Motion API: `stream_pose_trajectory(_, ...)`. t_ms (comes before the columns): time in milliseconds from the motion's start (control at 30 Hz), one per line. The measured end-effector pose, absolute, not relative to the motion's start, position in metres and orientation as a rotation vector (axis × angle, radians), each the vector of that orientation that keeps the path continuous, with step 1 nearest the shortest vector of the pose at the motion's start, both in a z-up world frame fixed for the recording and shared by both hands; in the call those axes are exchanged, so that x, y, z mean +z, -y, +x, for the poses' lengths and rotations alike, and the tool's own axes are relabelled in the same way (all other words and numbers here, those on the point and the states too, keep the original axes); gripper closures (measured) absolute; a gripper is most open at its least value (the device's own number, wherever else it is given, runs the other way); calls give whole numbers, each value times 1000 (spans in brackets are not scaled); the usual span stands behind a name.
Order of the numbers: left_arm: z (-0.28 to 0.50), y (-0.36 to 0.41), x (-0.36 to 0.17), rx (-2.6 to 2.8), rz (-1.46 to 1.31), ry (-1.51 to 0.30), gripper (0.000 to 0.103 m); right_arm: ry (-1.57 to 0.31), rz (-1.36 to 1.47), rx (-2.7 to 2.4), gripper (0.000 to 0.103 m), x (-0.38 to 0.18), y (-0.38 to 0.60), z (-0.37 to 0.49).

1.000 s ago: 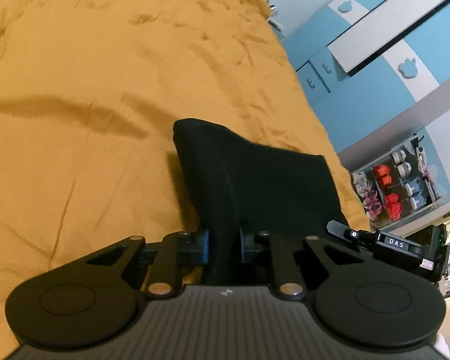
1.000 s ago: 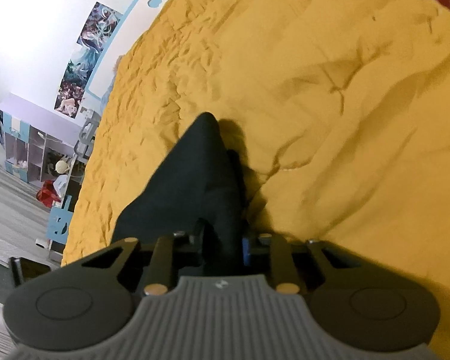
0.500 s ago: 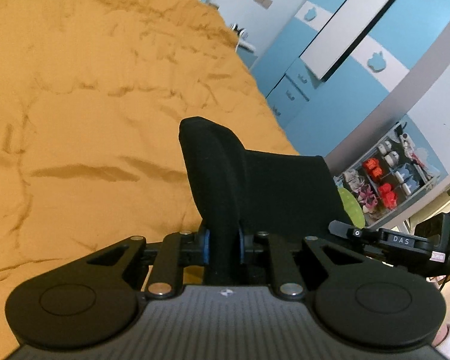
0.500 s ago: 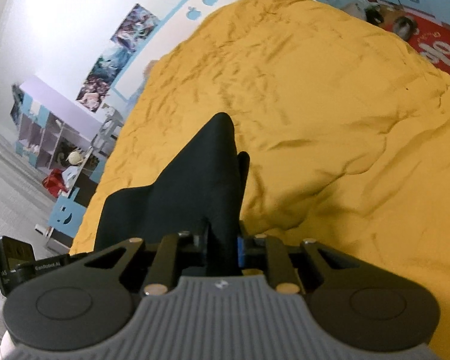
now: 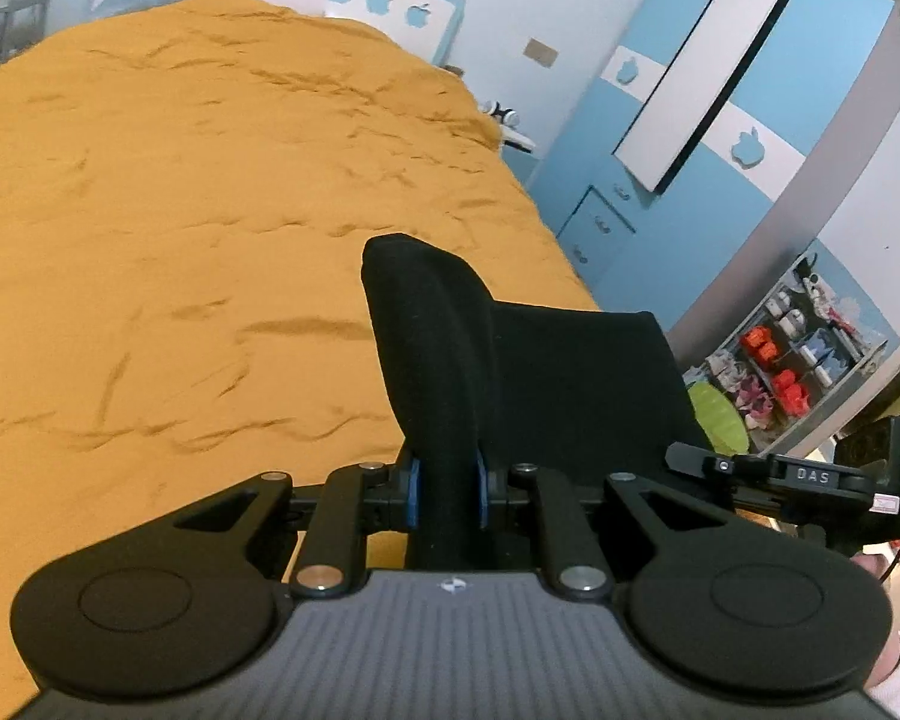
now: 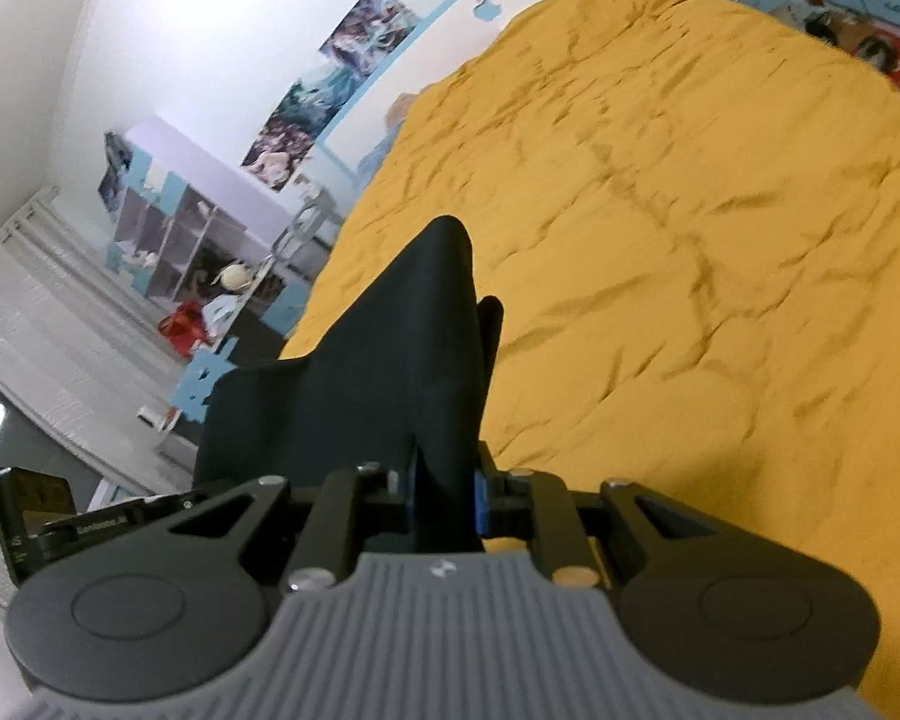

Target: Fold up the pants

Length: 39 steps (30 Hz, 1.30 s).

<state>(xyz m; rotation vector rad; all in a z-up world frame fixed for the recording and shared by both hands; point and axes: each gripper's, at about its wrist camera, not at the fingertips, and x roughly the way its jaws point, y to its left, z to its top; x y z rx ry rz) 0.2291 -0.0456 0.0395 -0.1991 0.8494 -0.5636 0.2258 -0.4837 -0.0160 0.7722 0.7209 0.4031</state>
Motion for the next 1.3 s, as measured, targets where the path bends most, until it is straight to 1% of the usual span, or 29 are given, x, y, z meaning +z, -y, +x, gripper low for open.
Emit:
stream_pose_trajectory(167, 214, 9, 30, -527, -179, -874, 84, -765, 794, 427, 91, -29, 437, 199)
stream_pose_trajectory(267, 210, 1, 12, -504, -148, -895, 84, -814, 807, 416, 91, -48, 414, 188)
stream_pose_trajectory(400, 221, -8, -27, -484, -162, -963, 84, -853, 798, 386, 91, -76, 393, 185)
stream_pose_trajectory(767, 267, -7, -103, -453, -205, -1064, 84, -937, 801, 330, 92, -136, 398, 241)
stream_pose_trajectory(933, 269, -25, -128, -465, -281, -1099, 80, -978, 825, 314, 92, -161, 401, 250)
stream_pose_trajectory(1000, 270, -32, -137, -459, -315, -1105, 74, -986, 816, 303, 90, -168, 399, 251)
stream_pose_trajectory(1100, 267, -39, -135, -437, -345, -1090, 69, -984, 763, 291, 82, -159, 393, 251)
stream_pose_trajectory(1167, 263, -40, -121, -405, -304, -1067, 69, -967, 666, 276, 72, -143, 391, 251)
stream_pose_trajectory(1233, 259, -40, -102, -383, -247, -1015, 70, -929, 567, 265, 69, -123, 392, 251)
stream_pose_trajectory(1300, 258, -40, -84, -374, -221, -952, 73, -883, 465, 258, 69, -103, 389, 255)
